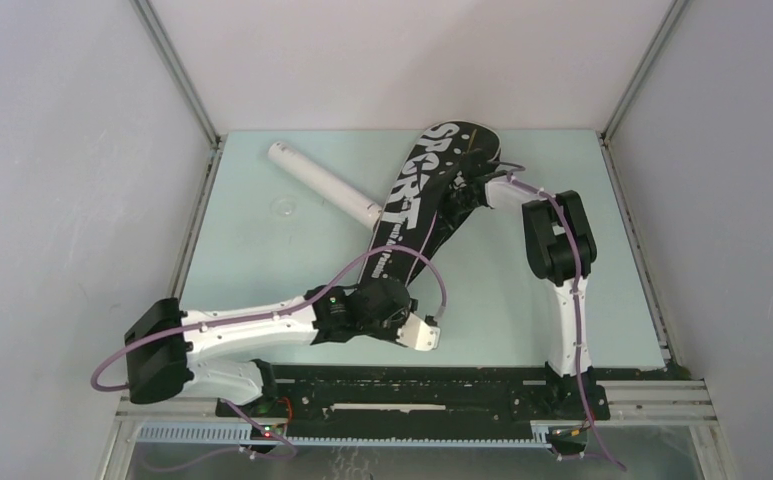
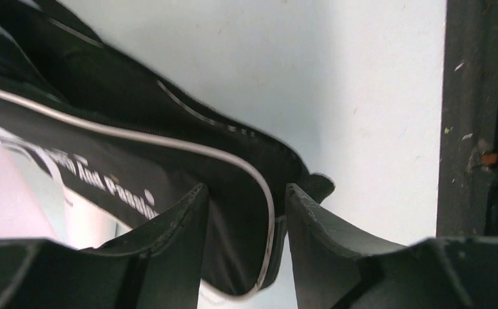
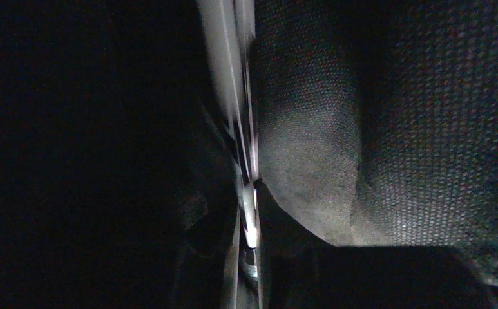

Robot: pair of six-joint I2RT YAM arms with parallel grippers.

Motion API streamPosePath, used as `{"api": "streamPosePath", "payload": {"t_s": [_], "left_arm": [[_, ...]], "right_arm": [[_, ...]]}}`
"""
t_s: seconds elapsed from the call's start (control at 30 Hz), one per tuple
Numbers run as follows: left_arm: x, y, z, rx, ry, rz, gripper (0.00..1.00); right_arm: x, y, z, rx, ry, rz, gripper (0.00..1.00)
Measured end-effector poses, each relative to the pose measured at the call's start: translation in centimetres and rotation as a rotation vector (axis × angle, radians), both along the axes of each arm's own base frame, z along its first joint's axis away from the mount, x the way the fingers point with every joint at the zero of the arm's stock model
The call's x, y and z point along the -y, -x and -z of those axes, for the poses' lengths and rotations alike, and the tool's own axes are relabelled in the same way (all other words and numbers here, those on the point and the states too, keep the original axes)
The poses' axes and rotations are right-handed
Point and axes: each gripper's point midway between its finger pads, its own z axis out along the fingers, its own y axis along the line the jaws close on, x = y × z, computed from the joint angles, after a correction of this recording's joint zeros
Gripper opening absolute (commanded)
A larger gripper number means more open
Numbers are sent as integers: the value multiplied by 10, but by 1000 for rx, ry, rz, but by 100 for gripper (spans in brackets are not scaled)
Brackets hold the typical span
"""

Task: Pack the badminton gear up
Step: Place the racket in the racket bag.

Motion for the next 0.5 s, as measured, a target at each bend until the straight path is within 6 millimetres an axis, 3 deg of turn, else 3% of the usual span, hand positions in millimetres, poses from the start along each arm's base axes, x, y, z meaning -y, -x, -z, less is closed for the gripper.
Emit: {"api": "streamPosePath", "payload": {"t_s": [0.2, 0.37, 0.5], "left_arm": [[15, 6, 6, -31, 29, 31, 53], [13, 2, 6, -58, 47, 11, 54], [9, -15, -12, -96, 107, -60, 60]], "right_arm": [[-5, -15, -2, 46, -20, 34, 24], [-2, -21, 1, 81, -32, 45, 28], [2, -19, 7, 87, -26, 39, 31]]}}
